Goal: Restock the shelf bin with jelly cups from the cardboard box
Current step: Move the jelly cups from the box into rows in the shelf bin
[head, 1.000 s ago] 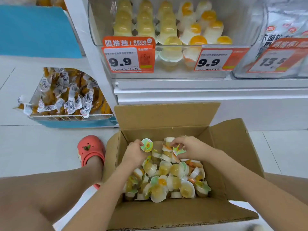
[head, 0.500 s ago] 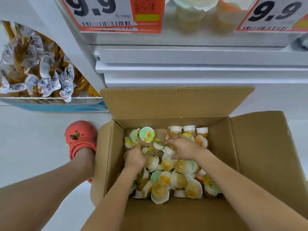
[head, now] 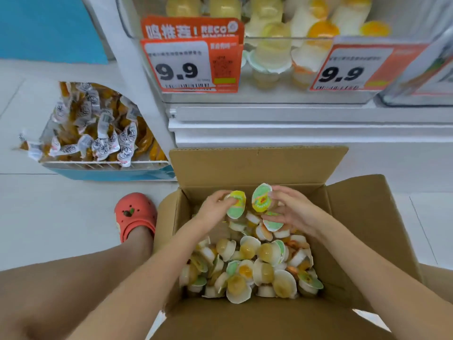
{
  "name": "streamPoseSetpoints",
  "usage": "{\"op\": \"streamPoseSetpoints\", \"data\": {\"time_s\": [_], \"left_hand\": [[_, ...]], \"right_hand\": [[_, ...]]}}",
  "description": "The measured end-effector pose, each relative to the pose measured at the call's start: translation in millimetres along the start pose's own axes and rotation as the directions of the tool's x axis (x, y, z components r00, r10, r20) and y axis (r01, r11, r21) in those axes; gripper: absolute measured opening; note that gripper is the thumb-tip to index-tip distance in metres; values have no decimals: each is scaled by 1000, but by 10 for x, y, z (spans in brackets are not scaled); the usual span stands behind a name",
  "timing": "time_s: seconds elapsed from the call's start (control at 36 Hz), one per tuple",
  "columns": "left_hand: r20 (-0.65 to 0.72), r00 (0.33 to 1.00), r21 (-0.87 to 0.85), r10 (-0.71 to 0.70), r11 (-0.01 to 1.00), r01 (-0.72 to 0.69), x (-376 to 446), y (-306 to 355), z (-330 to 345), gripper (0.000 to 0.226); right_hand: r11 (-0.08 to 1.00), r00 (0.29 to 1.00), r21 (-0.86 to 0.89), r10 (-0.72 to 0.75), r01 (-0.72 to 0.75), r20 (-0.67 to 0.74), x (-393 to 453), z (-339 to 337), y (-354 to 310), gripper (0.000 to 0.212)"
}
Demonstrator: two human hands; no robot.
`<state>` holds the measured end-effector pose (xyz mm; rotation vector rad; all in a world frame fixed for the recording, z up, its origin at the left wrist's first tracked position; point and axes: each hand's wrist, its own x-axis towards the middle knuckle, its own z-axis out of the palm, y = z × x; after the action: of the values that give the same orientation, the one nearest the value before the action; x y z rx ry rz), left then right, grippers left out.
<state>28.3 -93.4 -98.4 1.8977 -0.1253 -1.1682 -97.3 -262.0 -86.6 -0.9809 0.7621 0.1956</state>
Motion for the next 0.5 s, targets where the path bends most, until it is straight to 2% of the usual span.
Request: {"op": "streamPoseSetpoints", "data": {"time_s": [0.06,0.14,0.22,0.28,0.33,0.42,0.44,0.5], "left_hand": [[53,998,-228,-17,973,29,-163,277,-30,21],[152,987,-425,-47,899,108,-460,673,-119,12],[300,954,-476,20,870,131,-787,1043,-240,13],[339,940,-488,49,863,131,-995,1262,-311,13],[379,921,-545,92,827,141,-1186,1450,-370,19],[425,885,-610,190,782,125,-1423,1607,-418,43],[420,880,-636,222,764,111,-1475,1621,-421,46],[376,886,-701,271,708,81,-1539,1618,-400,46]], "right_hand": [[993,999,113,-42,40,20,-196,90,-185,30],[966,994,239,-104,95,29,-492,268,-502,24],[935,988,323,-157,144,13,-787,493,-838,16],[925,979,337,-200,177,35,-978,612,-1043,22],[918,968,332,-246,215,52,-1171,689,-1214,31],[900,938,329,-333,286,94,-1419,734,-1356,45],[905,924,273,-366,325,113,-1487,740,-1368,43],[894,889,32,-448,448,95,-1583,738,-1359,40]]}}
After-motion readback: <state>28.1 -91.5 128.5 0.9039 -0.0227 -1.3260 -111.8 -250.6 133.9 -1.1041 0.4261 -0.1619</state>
